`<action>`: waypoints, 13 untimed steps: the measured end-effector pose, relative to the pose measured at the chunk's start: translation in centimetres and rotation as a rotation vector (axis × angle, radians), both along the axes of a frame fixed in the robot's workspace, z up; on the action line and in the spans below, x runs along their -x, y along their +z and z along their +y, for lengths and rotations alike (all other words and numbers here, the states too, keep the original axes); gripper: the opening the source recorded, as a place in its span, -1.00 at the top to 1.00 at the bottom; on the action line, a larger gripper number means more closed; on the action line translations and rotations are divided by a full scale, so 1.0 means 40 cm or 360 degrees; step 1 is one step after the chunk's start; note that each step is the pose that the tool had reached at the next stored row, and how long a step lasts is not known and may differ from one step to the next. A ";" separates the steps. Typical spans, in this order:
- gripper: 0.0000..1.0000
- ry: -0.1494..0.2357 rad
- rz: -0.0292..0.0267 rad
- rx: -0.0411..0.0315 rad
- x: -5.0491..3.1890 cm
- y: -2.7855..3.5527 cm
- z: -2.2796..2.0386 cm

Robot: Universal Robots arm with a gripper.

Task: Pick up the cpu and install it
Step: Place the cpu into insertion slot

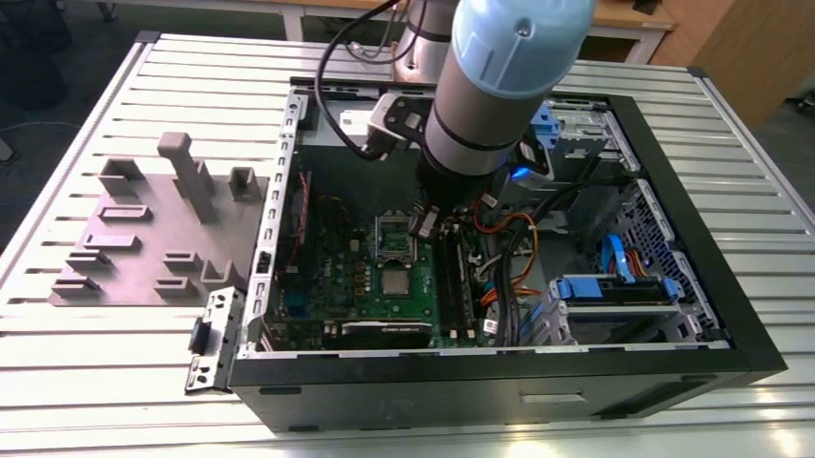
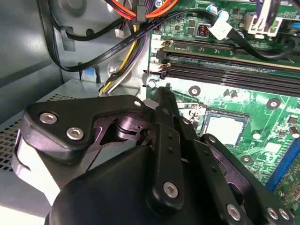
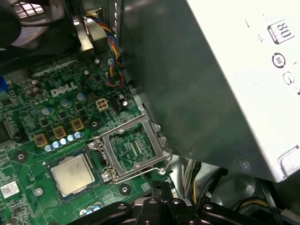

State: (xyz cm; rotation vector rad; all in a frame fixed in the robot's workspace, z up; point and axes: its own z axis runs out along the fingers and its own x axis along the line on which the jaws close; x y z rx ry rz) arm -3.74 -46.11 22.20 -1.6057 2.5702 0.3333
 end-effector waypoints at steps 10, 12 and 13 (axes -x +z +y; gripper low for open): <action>0.79 0.0000 0.00007 -0.0023 -0.004 -0.019 0.014; 0.79 0.0000 0.00010 -0.0025 -0.004 -0.023 0.017; 0.79 0.0000 0.00009 -0.0028 -0.004 -0.024 0.018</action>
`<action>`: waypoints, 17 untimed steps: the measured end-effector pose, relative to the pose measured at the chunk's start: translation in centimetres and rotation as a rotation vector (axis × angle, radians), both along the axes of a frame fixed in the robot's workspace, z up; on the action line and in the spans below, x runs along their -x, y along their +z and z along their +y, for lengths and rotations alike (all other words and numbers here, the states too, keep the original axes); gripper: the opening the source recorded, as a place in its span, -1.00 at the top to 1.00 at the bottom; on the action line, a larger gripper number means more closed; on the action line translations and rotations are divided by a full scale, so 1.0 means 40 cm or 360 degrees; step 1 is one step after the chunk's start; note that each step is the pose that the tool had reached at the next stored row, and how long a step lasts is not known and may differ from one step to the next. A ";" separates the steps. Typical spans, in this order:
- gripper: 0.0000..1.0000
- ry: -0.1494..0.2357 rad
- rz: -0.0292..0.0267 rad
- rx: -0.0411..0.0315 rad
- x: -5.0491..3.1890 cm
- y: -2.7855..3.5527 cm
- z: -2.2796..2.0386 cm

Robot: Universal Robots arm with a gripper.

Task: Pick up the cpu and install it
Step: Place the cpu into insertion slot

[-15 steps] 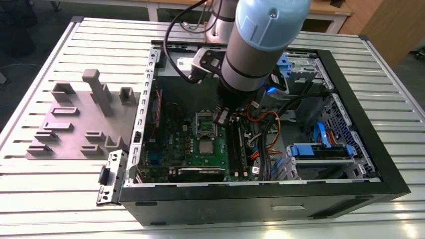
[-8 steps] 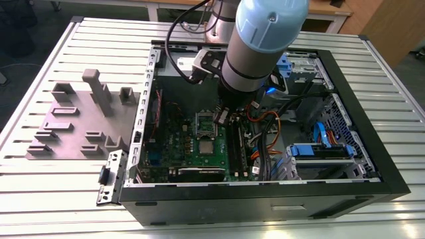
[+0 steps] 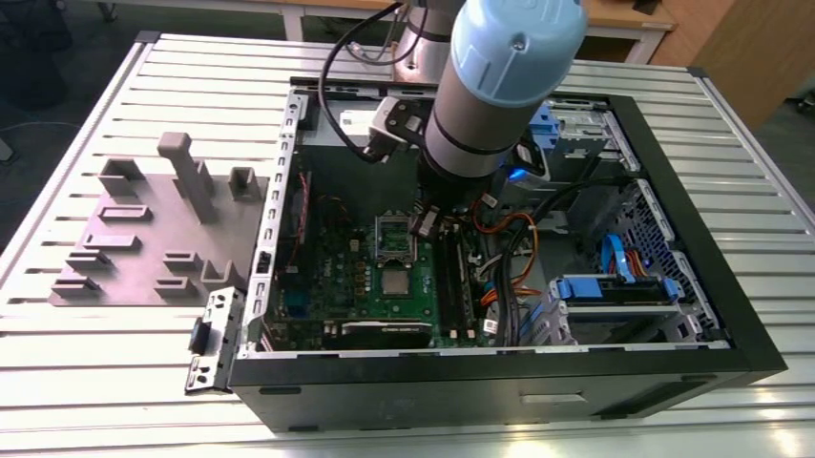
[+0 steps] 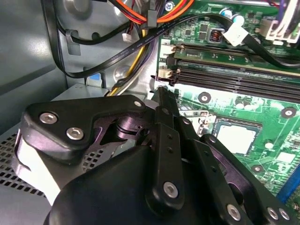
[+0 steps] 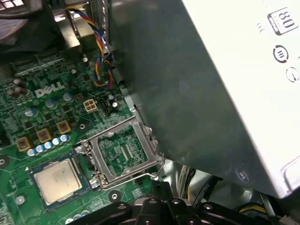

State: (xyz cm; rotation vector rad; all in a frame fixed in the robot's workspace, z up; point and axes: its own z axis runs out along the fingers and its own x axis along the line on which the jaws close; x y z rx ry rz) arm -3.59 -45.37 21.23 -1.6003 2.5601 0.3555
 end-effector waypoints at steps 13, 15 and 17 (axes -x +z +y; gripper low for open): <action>0.79 0.0029 0.00000 -0.0029 -0.001 -0.012 0.014; 0.79 0.0029 -0.00003 -0.0047 0.000 -0.014 0.014; 0.79 0.0028 -0.00004 -0.0061 -0.001 -0.017 0.014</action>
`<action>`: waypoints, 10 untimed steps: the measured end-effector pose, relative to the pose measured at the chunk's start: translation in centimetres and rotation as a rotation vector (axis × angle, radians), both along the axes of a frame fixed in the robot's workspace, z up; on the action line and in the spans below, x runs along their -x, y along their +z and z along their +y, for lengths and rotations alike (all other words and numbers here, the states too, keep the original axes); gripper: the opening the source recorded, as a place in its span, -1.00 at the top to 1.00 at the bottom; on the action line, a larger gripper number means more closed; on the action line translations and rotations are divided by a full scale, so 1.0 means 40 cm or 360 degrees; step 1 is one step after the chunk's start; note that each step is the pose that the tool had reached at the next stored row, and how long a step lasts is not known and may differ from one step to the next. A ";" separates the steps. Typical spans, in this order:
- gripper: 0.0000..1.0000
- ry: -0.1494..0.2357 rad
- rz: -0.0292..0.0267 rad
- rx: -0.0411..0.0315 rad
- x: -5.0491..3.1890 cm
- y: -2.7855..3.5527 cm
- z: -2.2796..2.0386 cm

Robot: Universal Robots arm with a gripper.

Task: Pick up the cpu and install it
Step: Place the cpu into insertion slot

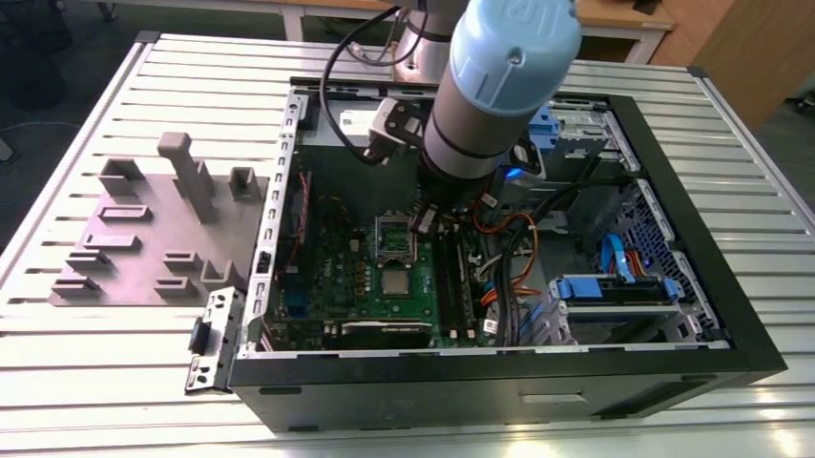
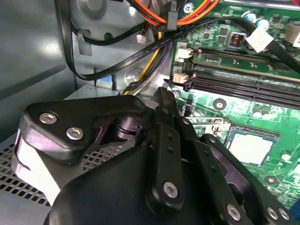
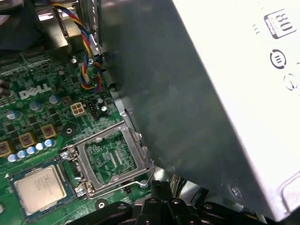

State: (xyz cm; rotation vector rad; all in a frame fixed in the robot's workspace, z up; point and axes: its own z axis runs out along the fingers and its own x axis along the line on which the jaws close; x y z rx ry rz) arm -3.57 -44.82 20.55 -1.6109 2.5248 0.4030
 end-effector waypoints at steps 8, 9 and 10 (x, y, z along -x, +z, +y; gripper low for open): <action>0.79 -0.0034 -0.00001 -0.0005 0.004 -0.007 0.000; 0.79 -0.0034 -0.00001 -0.0005 0.005 -0.008 0.000; 0.79 -0.0034 -0.00001 -0.0005 0.005 -0.009 0.000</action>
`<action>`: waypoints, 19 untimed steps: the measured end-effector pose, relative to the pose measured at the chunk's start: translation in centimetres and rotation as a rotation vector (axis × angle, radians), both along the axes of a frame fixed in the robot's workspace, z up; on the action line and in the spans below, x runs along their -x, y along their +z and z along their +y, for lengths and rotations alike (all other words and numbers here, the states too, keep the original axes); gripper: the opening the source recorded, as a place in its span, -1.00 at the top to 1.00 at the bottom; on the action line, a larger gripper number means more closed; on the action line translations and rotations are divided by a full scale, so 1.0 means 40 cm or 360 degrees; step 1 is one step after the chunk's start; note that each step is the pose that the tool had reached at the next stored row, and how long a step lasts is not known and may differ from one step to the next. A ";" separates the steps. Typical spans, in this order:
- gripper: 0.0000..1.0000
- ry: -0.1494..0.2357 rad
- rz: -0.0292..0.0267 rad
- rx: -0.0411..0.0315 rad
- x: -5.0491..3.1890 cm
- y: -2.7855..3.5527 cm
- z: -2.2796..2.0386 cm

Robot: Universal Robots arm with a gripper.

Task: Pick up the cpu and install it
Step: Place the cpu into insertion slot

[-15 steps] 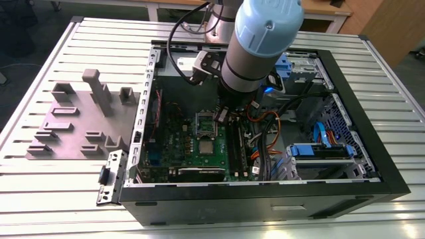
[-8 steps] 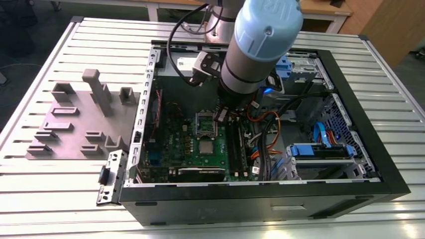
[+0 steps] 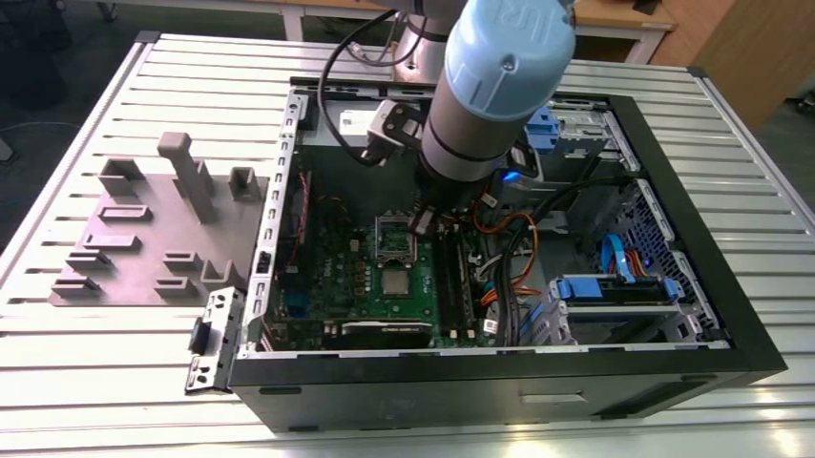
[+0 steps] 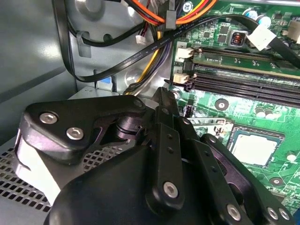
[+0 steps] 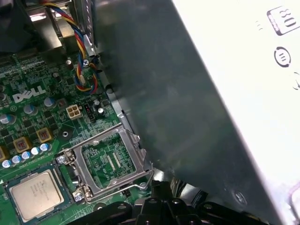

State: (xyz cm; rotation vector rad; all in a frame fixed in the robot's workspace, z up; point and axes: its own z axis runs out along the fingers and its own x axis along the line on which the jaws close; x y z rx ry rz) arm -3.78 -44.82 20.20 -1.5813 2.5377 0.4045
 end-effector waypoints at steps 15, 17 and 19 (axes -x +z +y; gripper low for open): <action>0.79 0.0000 0.00008 0.0022 0.005 -0.005 0.000; 0.79 0.0000 0.00017 0.0028 0.005 -0.004 0.000; 0.79 0.0000 0.00026 0.0031 0.006 -0.002 0.000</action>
